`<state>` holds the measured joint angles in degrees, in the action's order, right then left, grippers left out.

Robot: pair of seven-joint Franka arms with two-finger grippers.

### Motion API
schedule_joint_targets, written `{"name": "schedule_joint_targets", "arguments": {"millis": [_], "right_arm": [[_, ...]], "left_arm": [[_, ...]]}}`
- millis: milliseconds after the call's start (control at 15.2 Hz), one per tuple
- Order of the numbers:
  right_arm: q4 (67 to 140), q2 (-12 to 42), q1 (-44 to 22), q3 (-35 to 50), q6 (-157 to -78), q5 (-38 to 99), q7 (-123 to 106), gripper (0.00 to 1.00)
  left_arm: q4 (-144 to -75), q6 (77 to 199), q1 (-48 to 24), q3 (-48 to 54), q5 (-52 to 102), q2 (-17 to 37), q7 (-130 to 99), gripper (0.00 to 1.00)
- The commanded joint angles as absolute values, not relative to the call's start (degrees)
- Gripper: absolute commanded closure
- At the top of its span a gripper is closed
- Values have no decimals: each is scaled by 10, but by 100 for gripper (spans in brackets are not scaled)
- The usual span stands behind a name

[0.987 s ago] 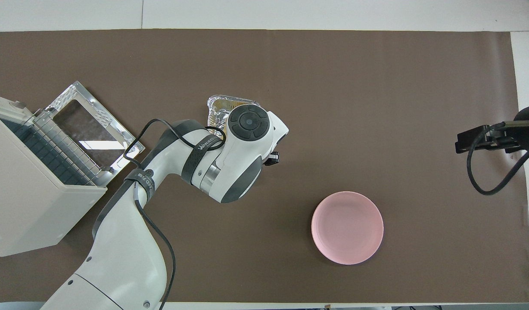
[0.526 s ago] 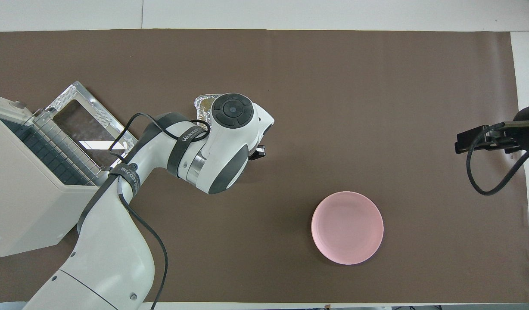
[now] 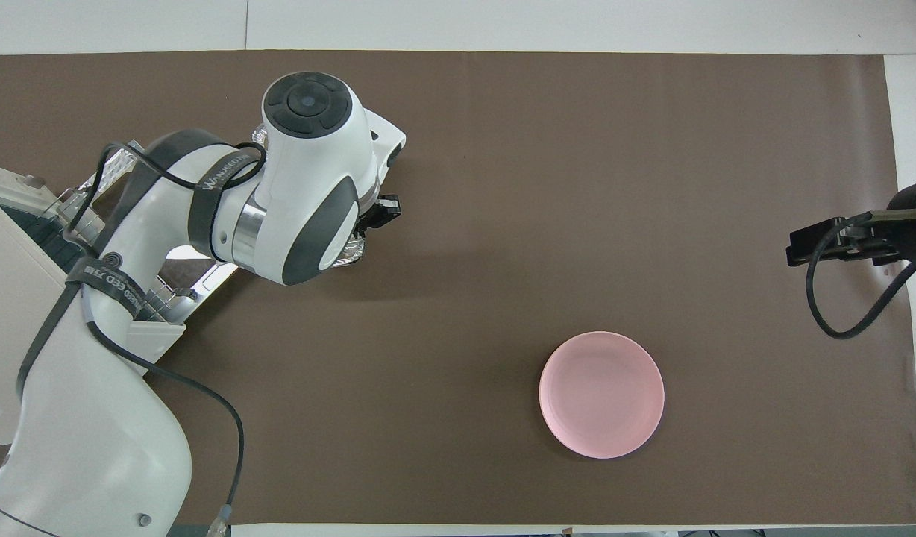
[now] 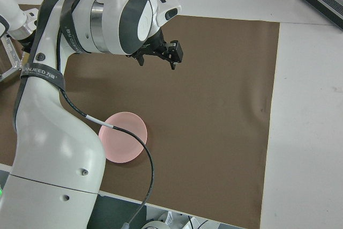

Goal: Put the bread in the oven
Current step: 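Carry the foil tray into the open oven with the left gripper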

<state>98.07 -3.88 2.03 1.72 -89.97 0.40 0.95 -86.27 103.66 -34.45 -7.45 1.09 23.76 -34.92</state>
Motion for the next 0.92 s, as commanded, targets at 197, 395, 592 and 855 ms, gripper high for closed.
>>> {"name": "schedule_joint_targets", "arguments": {"millis": [197, 395, 592, 855], "right_arm": [[981, -40, 28, 24, -892, -4, 16, 0], [981, -40, 28, 24, -892, -4, 16, 0], [981, -40, 28, 24, -892, -4, 16, 0], [981, -40, 28, 24, -892, -4, 16, 0]], "left_arm": [[-853, 993, -341, -161, 0, 239, -451, 100], [-854, 974, -296, -170, 20, 239, -503, 100], [-854, 969, -259, -170, 25, 240, -510, 100], [-858, 969, -215, -171, 23, 240, -516, 100]]}}
